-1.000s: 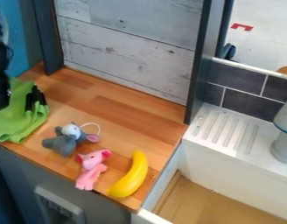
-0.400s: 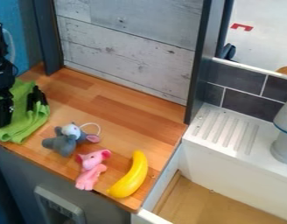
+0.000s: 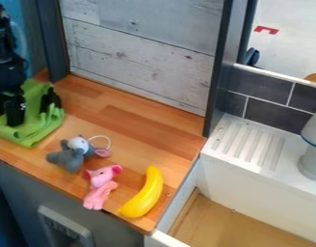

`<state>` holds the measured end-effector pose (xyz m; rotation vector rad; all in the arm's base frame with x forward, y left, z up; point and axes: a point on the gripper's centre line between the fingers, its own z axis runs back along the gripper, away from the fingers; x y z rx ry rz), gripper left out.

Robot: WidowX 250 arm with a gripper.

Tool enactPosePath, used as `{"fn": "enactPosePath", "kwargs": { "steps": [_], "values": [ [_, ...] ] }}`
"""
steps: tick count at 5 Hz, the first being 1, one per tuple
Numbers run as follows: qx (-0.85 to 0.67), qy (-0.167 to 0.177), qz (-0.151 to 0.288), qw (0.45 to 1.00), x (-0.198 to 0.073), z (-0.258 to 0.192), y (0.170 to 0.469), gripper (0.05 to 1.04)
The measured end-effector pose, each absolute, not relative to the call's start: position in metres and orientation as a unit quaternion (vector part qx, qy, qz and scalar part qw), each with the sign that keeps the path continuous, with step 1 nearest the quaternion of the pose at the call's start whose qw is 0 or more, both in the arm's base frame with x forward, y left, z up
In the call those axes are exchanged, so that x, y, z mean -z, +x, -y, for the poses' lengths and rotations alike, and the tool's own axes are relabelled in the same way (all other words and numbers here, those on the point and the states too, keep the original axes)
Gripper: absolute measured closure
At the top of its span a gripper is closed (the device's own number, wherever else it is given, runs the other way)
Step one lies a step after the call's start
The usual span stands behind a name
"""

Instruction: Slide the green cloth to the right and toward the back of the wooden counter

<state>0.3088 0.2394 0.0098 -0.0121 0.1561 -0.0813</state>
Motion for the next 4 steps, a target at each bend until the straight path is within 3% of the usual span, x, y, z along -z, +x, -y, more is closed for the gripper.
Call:
{"fn": "enactPosePath", "kwargs": {
  "steps": [1,3,4],
  "values": [
    [0.06,-0.001,-0.072,0.996,-0.01,-0.237,0.335,0.083],
    [0.038,-0.011,-0.062,0.997,-0.01,-0.235,0.347,0.083],
    [0.011,0.021,-0.034,0.999,-0.03,-0.226,0.342,0.083]
  ]
}}
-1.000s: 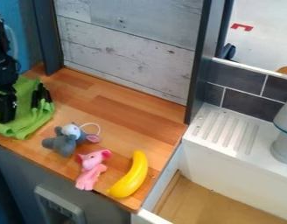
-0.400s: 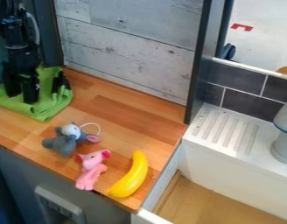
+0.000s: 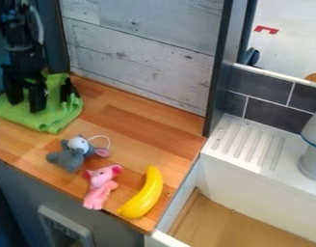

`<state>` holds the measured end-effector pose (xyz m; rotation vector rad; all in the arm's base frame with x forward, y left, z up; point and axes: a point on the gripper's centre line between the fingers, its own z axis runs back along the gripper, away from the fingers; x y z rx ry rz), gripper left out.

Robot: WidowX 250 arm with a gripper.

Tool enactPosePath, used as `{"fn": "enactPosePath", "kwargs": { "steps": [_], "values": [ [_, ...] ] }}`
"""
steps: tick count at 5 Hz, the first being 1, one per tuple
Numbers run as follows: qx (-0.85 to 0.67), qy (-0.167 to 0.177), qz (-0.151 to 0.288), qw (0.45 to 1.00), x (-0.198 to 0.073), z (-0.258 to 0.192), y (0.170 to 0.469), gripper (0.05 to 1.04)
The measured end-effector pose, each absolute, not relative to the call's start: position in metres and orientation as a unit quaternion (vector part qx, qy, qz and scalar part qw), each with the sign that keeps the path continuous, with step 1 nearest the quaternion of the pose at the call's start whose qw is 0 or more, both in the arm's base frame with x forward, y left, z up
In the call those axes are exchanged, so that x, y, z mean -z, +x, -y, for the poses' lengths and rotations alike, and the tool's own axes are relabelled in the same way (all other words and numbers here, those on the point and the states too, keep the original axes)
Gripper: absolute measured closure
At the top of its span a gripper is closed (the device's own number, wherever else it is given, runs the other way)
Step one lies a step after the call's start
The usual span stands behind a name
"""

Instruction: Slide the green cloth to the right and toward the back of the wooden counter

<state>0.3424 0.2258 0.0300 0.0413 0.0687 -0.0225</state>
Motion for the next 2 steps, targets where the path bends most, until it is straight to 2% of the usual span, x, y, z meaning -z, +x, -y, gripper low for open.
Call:
{"fn": "enactPosePath", "kwargs": {
  "steps": [1,2],
  "values": [
    [0.002,0.06,0.025,0.998,-0.074,-0.224,0.349,0.083],
    [-0.001,0.064,0.051,0.997,-0.098,-0.222,0.349,0.083]
  ]
}}
